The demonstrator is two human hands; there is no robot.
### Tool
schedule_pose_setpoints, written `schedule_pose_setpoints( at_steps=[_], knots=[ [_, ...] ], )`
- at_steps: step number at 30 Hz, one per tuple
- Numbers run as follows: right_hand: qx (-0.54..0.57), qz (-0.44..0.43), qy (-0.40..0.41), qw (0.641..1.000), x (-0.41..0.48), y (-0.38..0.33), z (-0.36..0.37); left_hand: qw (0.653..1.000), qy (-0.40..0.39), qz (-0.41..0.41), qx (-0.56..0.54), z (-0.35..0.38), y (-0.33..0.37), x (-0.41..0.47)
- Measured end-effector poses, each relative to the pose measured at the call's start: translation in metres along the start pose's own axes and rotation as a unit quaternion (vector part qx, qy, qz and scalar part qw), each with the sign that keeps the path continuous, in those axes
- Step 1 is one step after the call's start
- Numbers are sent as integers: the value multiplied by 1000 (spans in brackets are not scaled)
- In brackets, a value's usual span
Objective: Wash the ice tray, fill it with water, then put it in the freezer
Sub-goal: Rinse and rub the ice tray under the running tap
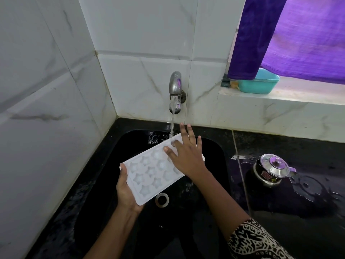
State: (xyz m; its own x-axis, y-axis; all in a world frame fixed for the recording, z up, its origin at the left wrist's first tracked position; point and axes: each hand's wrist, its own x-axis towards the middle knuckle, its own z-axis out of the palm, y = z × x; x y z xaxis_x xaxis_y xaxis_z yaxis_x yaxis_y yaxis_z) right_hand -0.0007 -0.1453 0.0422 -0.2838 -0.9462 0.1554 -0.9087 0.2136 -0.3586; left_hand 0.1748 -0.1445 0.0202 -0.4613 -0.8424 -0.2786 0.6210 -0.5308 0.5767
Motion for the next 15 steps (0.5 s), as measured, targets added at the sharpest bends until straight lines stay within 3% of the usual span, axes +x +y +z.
schedule_pose_setpoints(
  at_steps=[2,4,9,11,15],
  knots=[
    [55,25,-37,997,-1,-2,-2,1000,16,13,0,-2,0,-2],
    [9,17,-31,999,-6,0,1,1000,11,14,-3,-3,5,-1],
    [-91,-7,92,992,-17,5,10,1000,-2,3,12,-5,14,2],
    [-66,23,136,988,-20,3,6,1000,-4,7,9,-9,16,4],
    [47,62,87,993,-25,4,-2,1000,-1,-5,4,-21,22,9]
  ],
)
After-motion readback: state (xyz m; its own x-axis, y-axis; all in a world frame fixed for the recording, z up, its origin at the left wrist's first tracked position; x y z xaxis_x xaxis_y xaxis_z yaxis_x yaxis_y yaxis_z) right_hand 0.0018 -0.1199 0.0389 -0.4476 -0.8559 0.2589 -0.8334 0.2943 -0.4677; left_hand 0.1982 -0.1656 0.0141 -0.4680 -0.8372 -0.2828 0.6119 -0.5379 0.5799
